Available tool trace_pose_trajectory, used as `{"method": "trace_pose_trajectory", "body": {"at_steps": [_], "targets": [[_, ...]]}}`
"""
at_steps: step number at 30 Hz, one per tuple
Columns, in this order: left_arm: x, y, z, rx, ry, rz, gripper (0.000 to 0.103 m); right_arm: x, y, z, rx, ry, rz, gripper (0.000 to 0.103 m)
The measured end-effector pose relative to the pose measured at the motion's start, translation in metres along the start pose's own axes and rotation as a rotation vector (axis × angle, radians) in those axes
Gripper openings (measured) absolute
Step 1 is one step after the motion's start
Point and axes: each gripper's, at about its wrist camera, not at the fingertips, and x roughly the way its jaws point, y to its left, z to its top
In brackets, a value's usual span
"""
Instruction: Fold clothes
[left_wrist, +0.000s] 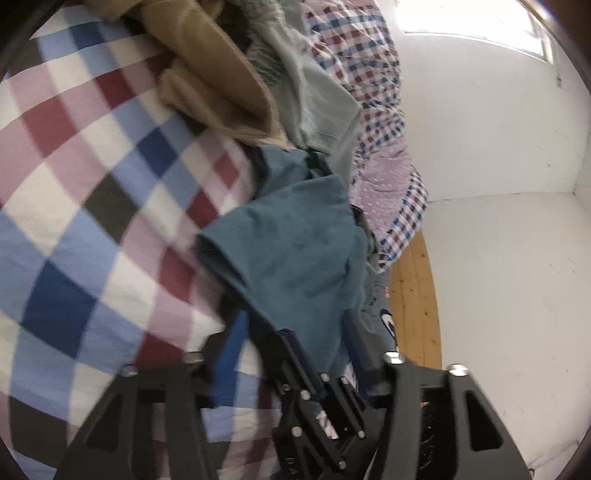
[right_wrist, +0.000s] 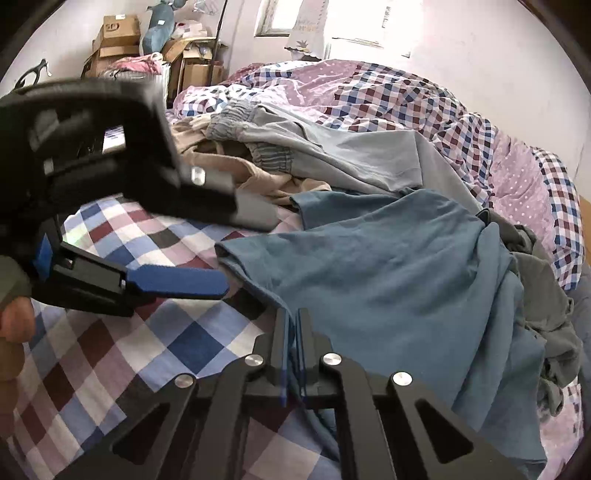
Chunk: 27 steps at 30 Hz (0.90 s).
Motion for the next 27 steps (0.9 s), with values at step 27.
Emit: {"method": "trace_pose_trajectory", "body": {"at_steps": [27], "targets": [[0.007,-0.001,0.019,-0.066,0.002,0.001,0.079,0.000,-0.010,0.007,0.067,0.029,0.155,0.030]]}}
